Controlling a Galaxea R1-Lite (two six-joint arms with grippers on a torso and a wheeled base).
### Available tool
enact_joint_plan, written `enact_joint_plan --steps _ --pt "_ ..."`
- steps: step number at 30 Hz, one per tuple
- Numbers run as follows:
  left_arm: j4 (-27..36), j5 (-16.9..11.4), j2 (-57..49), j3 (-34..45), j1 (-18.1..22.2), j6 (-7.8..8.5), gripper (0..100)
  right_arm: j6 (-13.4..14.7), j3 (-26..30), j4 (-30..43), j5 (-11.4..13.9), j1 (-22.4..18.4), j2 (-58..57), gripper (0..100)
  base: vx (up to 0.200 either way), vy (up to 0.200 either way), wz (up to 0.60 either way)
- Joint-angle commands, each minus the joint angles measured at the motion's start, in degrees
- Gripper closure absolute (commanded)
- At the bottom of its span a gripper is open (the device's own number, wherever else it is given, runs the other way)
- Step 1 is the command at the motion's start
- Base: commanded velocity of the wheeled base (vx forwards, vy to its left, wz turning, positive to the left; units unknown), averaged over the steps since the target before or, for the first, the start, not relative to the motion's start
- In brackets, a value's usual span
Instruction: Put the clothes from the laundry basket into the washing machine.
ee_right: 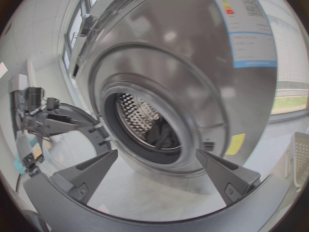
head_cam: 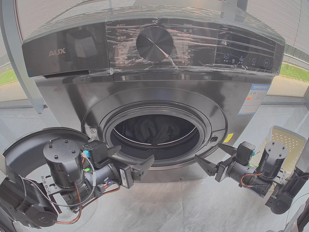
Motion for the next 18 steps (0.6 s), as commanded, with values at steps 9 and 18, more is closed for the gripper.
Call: enact_joint_plan --steps 9,18 --pt "-0.3 0.7 -2.8 1.8 1.4 3.11 0 -1.6 3.1 0.1 -6.2 -3.7 -2.4 0 -0.133 0.000 0.00" --pt "-0.7 0.9 -4.4 5.3 2.9 3.20 0 -1.6 3.8 0.1 -7.1 -3.7 -2.4 0 -0.200 0.000 0.00"
